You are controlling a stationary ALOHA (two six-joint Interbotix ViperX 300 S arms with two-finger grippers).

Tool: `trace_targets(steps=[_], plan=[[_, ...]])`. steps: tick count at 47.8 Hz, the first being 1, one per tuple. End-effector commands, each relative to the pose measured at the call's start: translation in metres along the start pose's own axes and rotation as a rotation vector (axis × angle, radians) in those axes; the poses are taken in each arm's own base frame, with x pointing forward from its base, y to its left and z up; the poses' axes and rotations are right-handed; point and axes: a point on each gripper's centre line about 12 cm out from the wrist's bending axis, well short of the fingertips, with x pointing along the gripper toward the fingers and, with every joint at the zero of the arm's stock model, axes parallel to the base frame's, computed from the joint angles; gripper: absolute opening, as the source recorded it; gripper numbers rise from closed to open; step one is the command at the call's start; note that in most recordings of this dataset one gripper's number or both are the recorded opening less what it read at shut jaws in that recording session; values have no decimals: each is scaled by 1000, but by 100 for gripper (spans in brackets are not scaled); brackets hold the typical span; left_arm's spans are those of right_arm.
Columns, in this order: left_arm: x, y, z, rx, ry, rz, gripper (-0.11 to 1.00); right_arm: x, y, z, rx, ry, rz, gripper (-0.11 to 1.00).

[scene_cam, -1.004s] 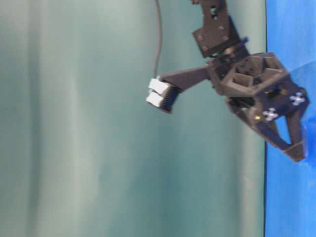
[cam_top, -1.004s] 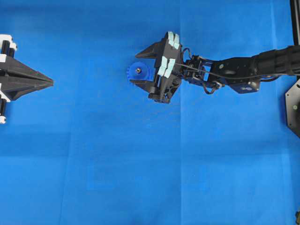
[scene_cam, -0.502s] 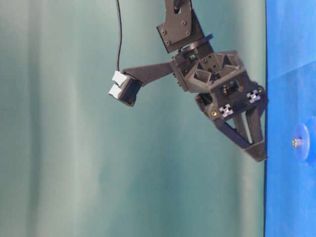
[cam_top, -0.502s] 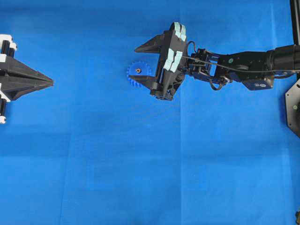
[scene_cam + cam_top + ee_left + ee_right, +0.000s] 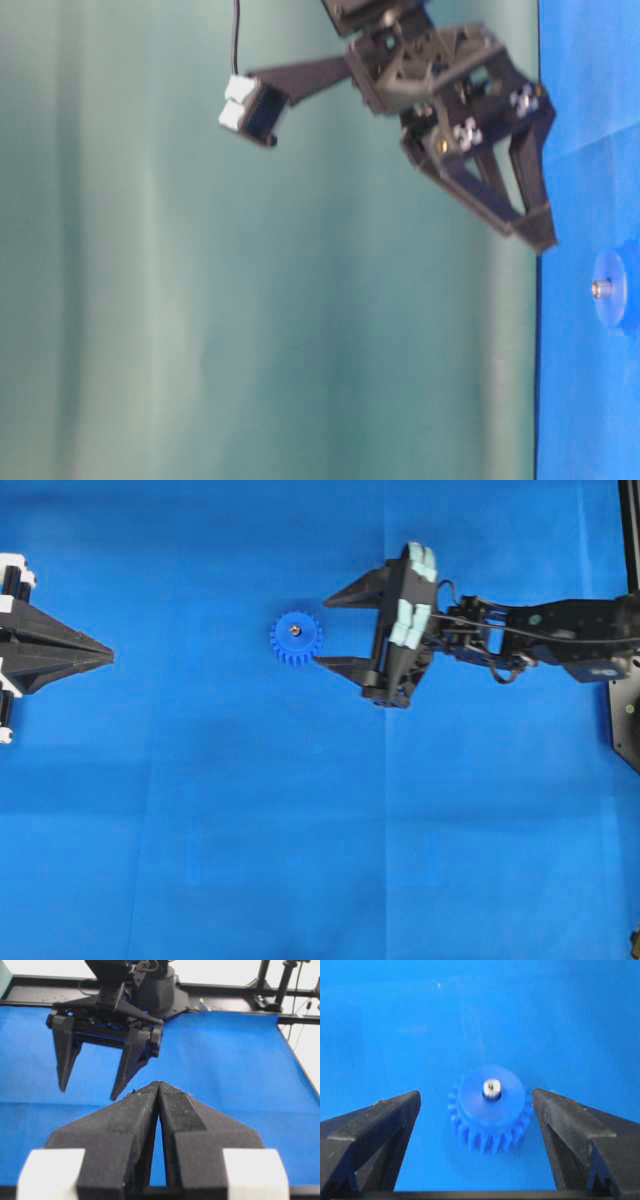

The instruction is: Insert the shaft placed at a random location into the center hole of the small gear at another random location.

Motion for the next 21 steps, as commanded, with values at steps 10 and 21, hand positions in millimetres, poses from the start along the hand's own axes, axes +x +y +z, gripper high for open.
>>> trace_targets(steps=[10, 21], plan=[[2, 0, 3, -5, -8, -2, 0, -26, 0, 6, 7, -39, 8, 81], [2, 0, 3, -5, -8, -2, 0, -30, 0, 4, 8, -34, 7, 81]])
